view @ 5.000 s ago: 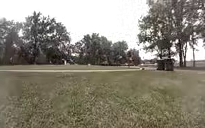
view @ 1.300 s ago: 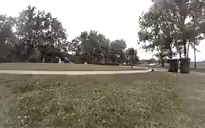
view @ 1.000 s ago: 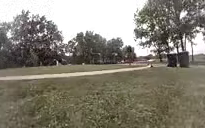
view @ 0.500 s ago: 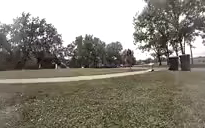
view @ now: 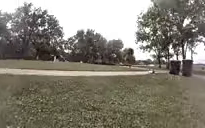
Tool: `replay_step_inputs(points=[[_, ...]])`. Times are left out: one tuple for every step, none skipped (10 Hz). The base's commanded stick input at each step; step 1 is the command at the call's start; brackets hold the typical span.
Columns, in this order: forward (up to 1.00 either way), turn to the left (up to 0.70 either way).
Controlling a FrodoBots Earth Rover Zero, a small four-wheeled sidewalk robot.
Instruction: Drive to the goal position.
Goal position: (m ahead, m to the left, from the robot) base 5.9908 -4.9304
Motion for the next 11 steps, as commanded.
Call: replay_step_inputs(points=[[0.70,0.00],[0.70,0.00],[0.70,0.00],[0.70,0.00],[0.70,0.00],[0.70,0.00],[0.70,0.00],[0.70,0.00],[0.70,0.00],[0.70,0.00],[0.70,0.00]])
